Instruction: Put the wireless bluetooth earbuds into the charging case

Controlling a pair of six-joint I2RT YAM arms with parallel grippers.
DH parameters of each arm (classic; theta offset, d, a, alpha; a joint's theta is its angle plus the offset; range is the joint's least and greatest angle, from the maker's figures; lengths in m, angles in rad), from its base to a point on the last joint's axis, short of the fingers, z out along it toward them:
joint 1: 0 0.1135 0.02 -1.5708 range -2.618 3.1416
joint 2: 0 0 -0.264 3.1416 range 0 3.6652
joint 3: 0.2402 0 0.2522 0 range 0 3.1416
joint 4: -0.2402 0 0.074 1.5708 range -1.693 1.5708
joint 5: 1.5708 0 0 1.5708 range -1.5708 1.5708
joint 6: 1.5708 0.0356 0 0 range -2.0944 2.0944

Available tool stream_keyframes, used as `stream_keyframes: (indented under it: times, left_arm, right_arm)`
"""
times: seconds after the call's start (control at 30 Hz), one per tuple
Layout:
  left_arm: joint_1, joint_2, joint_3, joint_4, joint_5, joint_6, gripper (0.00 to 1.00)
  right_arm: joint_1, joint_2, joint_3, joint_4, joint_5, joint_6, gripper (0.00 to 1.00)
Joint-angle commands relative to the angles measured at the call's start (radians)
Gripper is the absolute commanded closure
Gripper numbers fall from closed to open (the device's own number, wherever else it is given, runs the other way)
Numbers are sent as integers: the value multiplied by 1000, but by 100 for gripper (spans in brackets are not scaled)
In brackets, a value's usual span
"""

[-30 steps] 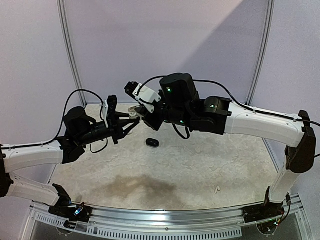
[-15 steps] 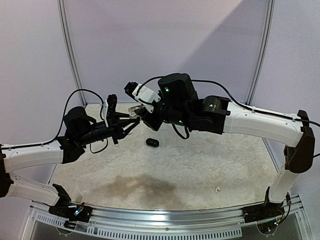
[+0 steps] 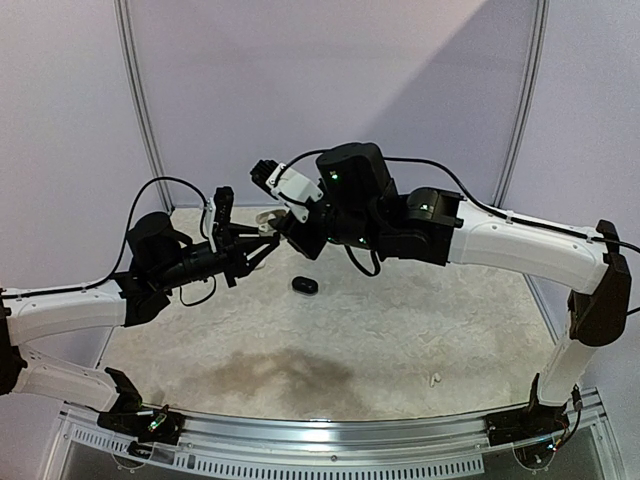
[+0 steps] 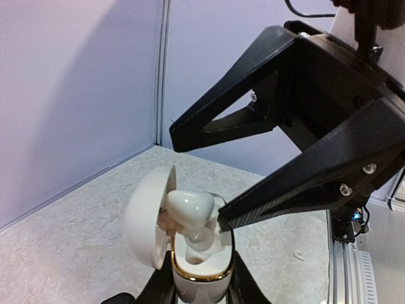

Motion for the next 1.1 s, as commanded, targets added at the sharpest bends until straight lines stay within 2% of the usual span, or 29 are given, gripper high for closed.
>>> stream_keyframes:
  times: [0.0, 0.3, 0.83, 1.07]
  left_arm:
    - [0, -20, 28, 18, 2, -12, 100]
    - [0, -22, 32, 9, 17, -10, 100]
    - [0, -19, 55, -98, -8, 10, 100]
    - [0, -16, 58, -112, -25, 20, 100]
  right_arm:
    - [-3, 1, 10, -81, 6, 35, 58]
    - [-13, 1, 6, -96, 25, 71, 63]
    - [-15, -19, 9, -103, -64, 74, 59]
    - [-14, -28, 41, -66, -51, 99, 60]
